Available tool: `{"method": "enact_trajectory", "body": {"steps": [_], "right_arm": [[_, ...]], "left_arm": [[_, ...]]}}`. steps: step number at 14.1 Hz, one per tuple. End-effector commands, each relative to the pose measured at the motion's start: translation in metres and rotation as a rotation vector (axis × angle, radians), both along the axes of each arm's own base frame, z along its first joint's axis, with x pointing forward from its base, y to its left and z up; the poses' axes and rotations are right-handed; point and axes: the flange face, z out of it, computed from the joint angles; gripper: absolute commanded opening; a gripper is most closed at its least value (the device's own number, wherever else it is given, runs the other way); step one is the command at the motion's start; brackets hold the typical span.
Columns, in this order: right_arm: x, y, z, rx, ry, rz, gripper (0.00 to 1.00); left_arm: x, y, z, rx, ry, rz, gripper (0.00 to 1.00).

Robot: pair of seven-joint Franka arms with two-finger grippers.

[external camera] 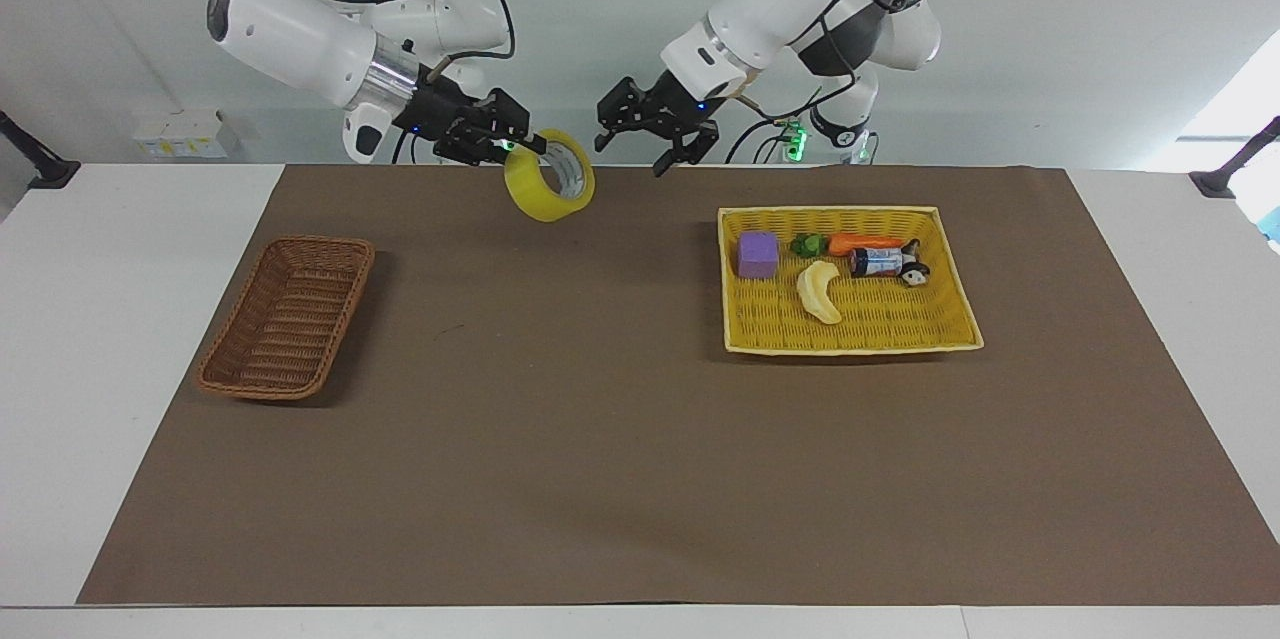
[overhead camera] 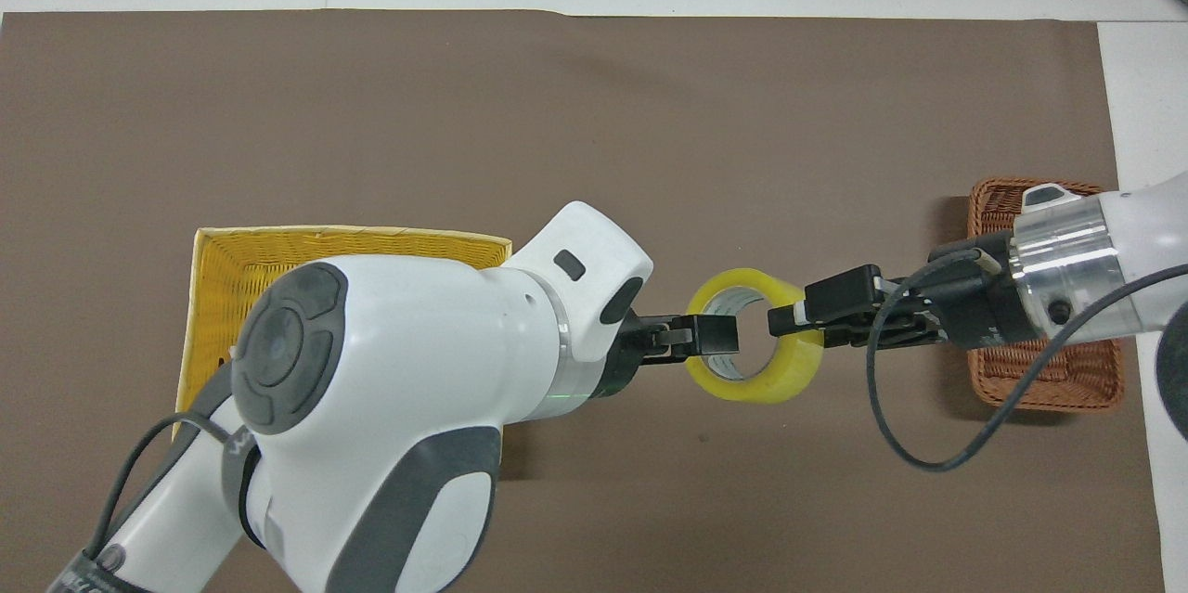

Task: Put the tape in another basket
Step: 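Carry the tape with the right gripper while the left gripper withdraws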

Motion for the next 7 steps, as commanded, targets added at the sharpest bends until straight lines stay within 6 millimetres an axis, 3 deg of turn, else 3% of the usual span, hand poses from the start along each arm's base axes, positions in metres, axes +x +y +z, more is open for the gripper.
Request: {"method": "enact_trajectory", "body": {"steps": [1, 5, 7], "right_arm": [[-0.003, -0.051, 0.005, 0.000, -0.010, 0.011, 0.00], [-0.013, -0.131, 0.001, -0.066, -0.049, 0.001, 0.00], [-0.015, -0.162, 0.004, -0.101, -0.076, -0.027, 0.00]], "left_arm": [[0.025, 0.051, -0.002, 0.090, 0.005, 0.000, 1.00], [0.061, 0.132, -0.016, 0.178, 0.013, -0.007, 1.00], [0.068, 0.159, -0.020, 0.293, -0.007, -0.024, 1.00]]}}
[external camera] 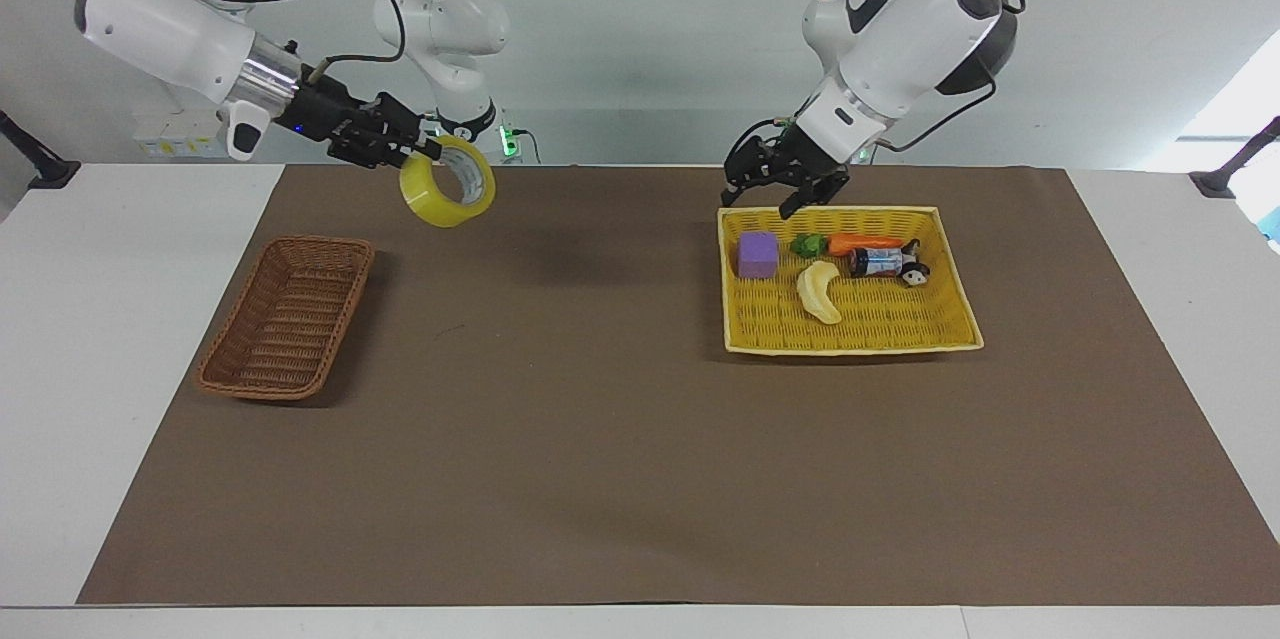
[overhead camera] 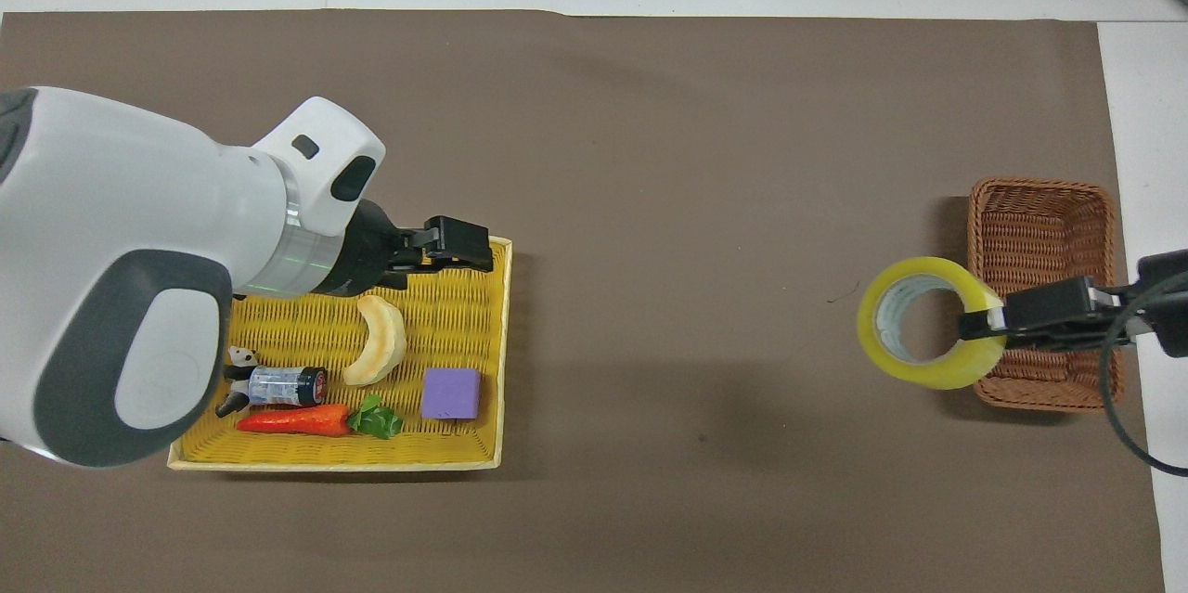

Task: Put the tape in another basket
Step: 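Carry the tape with the right gripper while the left gripper withdraws, then lower the tape into the wicker basket and open the right gripper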

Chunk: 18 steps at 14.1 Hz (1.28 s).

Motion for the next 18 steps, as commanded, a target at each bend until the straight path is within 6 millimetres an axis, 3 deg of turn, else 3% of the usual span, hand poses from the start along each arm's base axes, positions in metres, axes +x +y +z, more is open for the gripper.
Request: {"method": "enact_trajectory", "body": {"steps": [1, 2, 4, 7, 9, 15, 18], "right_arm": [[0.000, -0.036, 0.012, -0.053, -0.054, -0.016, 0.00], [0.004, -0.052, 0.015, -0.087, -0.096, -0.049, 0.00], [0.013, -0.095, -0.002, -0.091, -0.112, -0.144, 0.00], [0.011, -0.179, -0.054, -0.072, -0.132, -0.129, 0.00], [0.010, -0.198, -0.079, -0.080, -0.116, -0.130, 0.00], [-0.004, -0.275, -0.197, -0.038, -0.142, -0.087, 0.00], [-0.008, -0.277, -0.209, -0.014, -0.139, -0.114, 0.00]], "left_arm": [[0.007, 0.040, 0.001, 0.129, -0.020, -0.068, 1.00], [0.013, 0.062, 0.005, 0.142, -0.030, -0.085, 1.00], [0.024, 0.104, 0.012, 0.178, -0.045, -0.093, 1.00], [0.029, 0.152, 0.023, 0.353, -0.069, -0.164, 1.00], [0.029, 0.176, 0.038, 0.364, -0.056, -0.185, 1.00], [0.048, 0.186, 0.059, 0.345, 0.031, -0.184, 1.00], [0.047, 0.184, 0.059, 0.343, 0.015, -0.185, 1.00]]}}
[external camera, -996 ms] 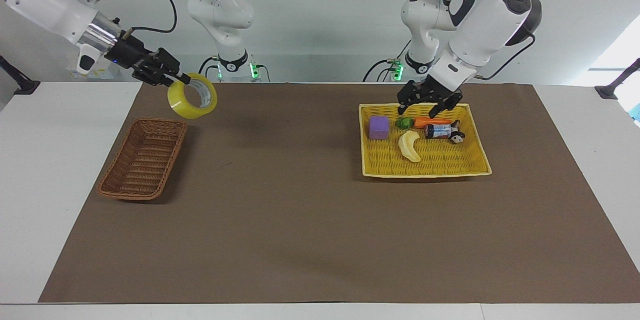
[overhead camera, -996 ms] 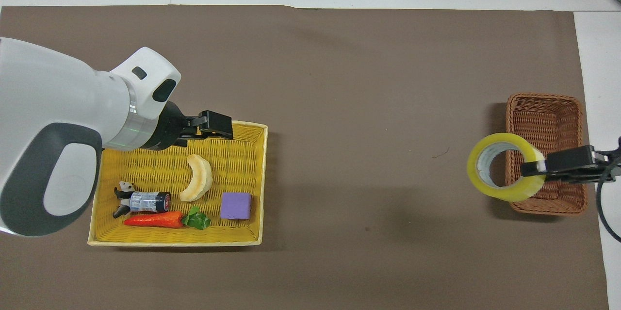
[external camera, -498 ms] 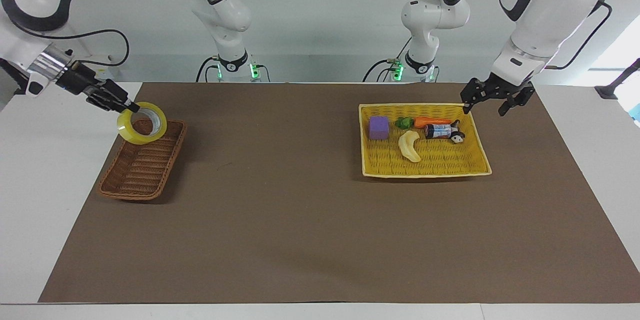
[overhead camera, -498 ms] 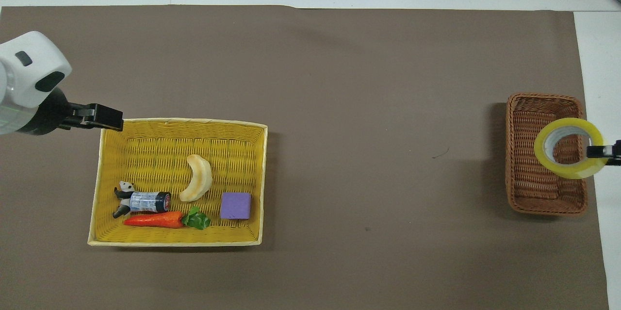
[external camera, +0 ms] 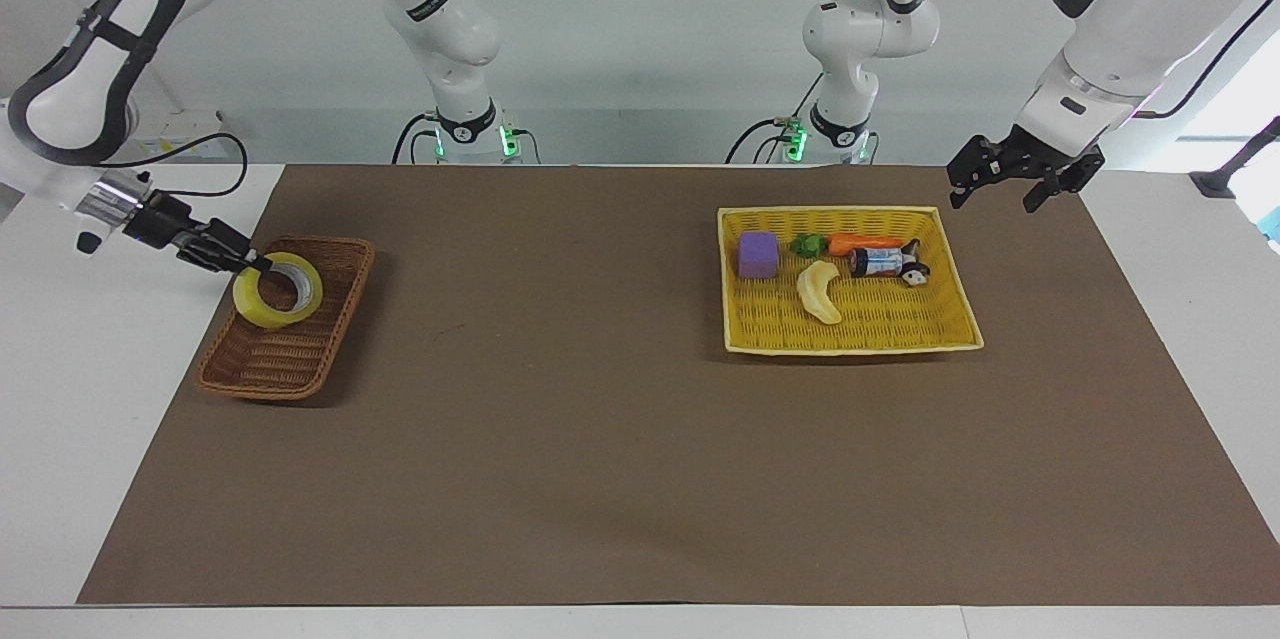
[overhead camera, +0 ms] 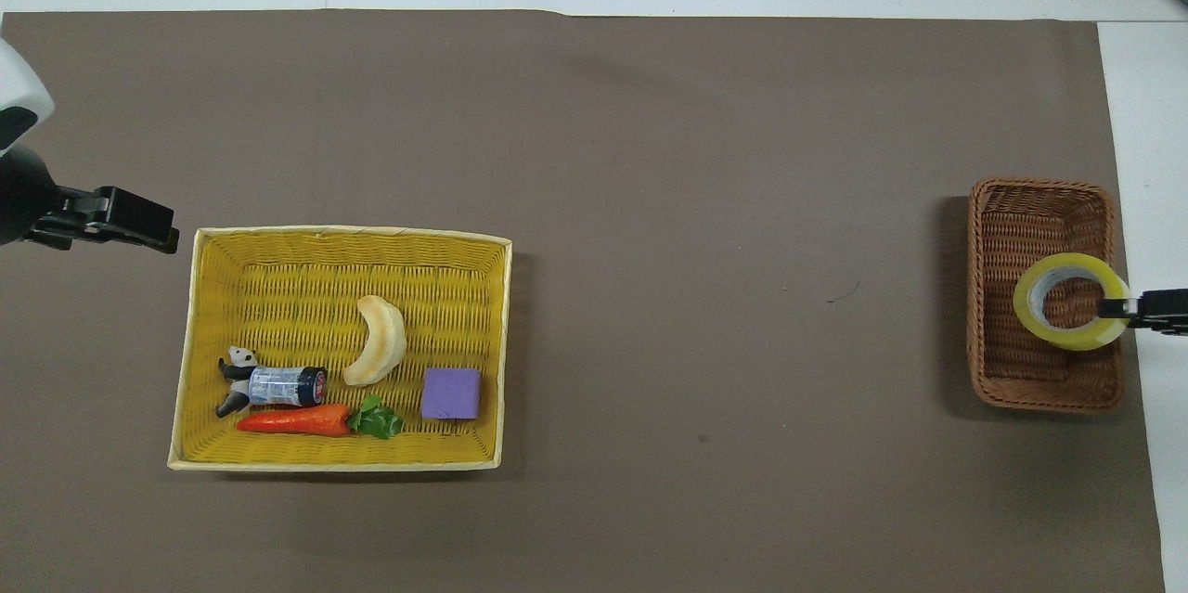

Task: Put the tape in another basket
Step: 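Lower the tape into the wicker basket and open the right gripper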

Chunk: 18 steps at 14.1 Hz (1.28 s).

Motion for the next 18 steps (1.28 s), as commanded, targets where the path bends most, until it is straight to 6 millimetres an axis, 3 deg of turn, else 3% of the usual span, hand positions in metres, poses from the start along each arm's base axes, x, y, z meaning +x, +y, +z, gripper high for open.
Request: {"method": "enact_trajectory", "body": {"steps": [1, 6, 8, 9, 10, 12, 13, 14, 15, 18], "right_arm": [[-0.003, -0.006, -0.002, 0.015, -0.019, -0.021, 0.00], [0.003, -0.001, 0.006, 0.133, -0.092, -0.103, 0.00], [0.003, 0.005, -0.001, 0.129, -0.082, -0.104, 0.00], [0.006, 0.010, -0.005, 0.111, -0.077, -0.105, 0.00], [0.019, 0.031, -0.011, 0.097, -0.075, -0.075, 0.00], [0.020, 0.033, -0.012, 0.077, -0.066, -0.042, 0.02], [0.018, 0.033, -0.014, 0.061, -0.053, -0.023, 0.23], [0.017, 0.033, -0.014, 0.056, -0.045, -0.013, 0.66], [0.017, 0.033, -0.013, 0.054, -0.044, -0.005, 1.00], [0.019, 0.025, -0.007, 0.015, -0.045, 0.035, 1.00]], "left_arm": [[0.001, 0.001, 0.002, 0.010, 0.014, -0.014, 1.00], [-0.001, 0.005, 0.001, 0.011, 0.025, -0.016, 1.00], [-0.001, 0.005, 0.001, 0.011, 0.025, -0.014, 1.00], [-0.001, 0.005, 0.001, 0.011, 0.025, -0.014, 1.00], [-0.001, 0.005, 0.001, 0.011, 0.025, -0.011, 1.00], [-0.001, 0.007, 0.001, 0.012, 0.025, 0.006, 1.00], [-0.001, 0.010, 0.001, 0.012, 0.024, 0.012, 1.00], [-0.001, 0.013, 0.001, 0.012, 0.025, 0.015, 1.00], [-0.001, 0.014, 0.001, 0.012, 0.025, 0.015, 1.00], [-0.001, 0.014, 0.002, 0.011, 0.022, 0.014, 1.00]]}}
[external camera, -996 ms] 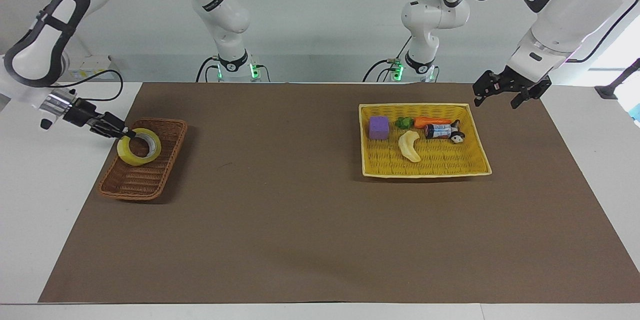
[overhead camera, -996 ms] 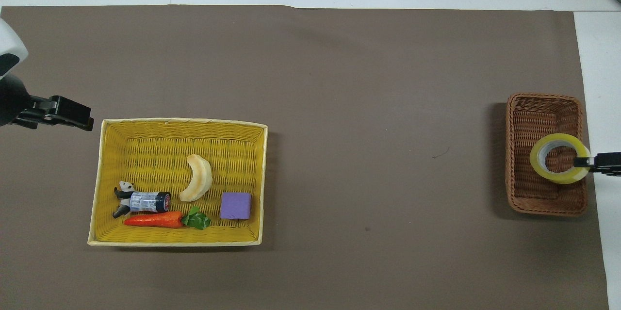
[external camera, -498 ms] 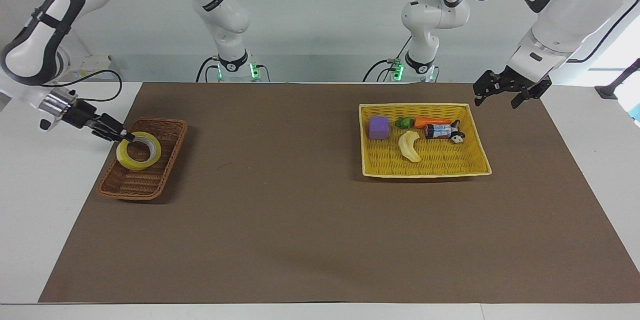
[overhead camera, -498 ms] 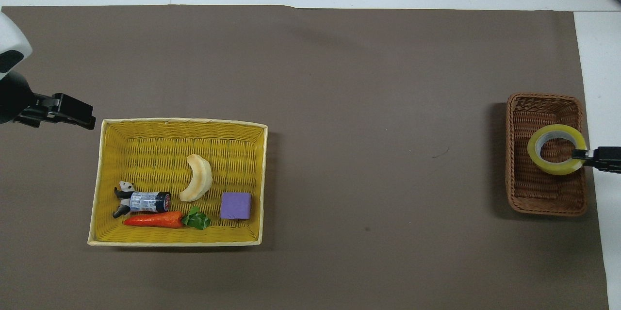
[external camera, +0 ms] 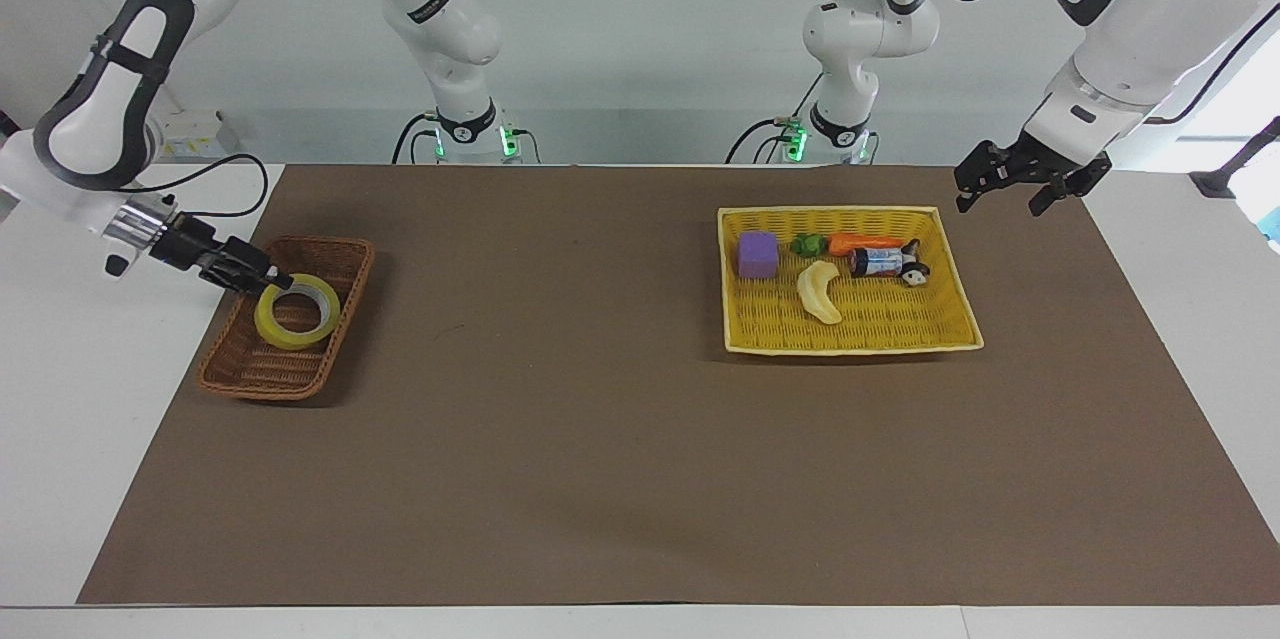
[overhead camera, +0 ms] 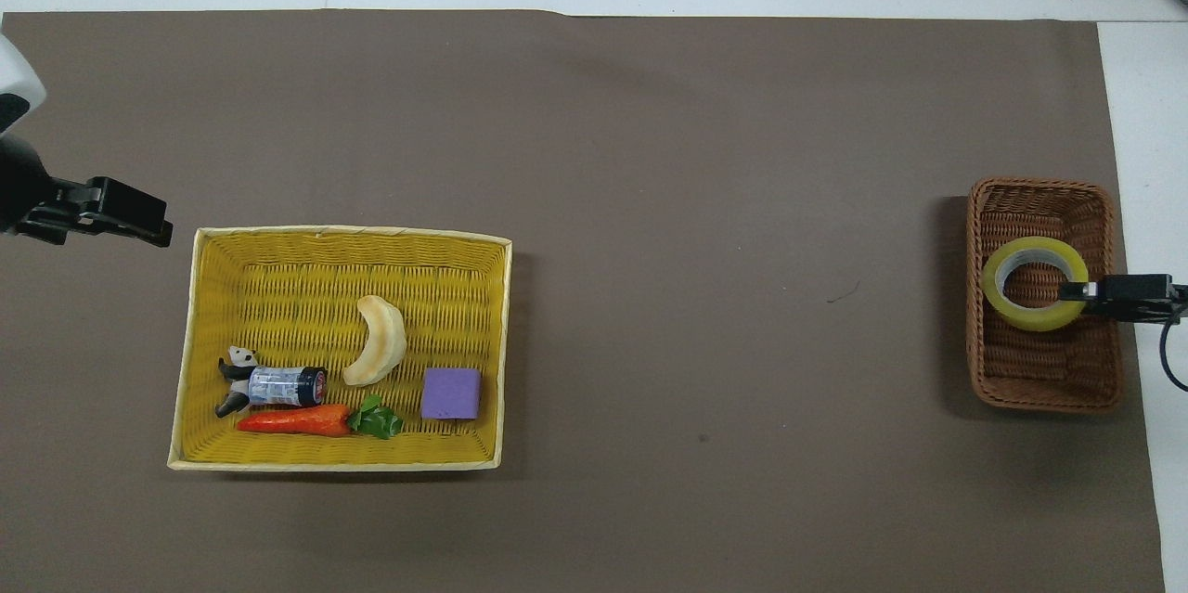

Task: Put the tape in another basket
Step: 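Lower the tape into the wicker basket and open the right gripper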

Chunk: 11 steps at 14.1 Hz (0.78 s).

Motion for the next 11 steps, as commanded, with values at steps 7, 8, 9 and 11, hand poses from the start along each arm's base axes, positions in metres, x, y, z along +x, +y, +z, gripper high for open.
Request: {"method": "enact_trajectory", "body": {"steps": [7, 8, 9, 11], "right_arm": [[0.069, 0.089, 0.131, -0.346, -0.028, 0.180, 1.00], [0.080, 0.110, 0.150, -0.421, -0.026, 0.200, 1.00], [0.091, 0.131, 0.168, -0.488, -0.035, 0.234, 1.00], [0.103, 0.166, 0.197, -0.590, -0.054, 0.273, 1.00]], "left_arm": [[0.000, 0.012, 0.005, 0.011, 0.004, 0.018, 1.00], [0.000, 0.012, 0.005, 0.011, 0.004, 0.019, 1.00], [0.000, 0.012, 0.004, 0.011, 0.005, 0.019, 1.00], [0.000, 0.012, 0.004, 0.011, 0.004, 0.019, 1.00]]}}
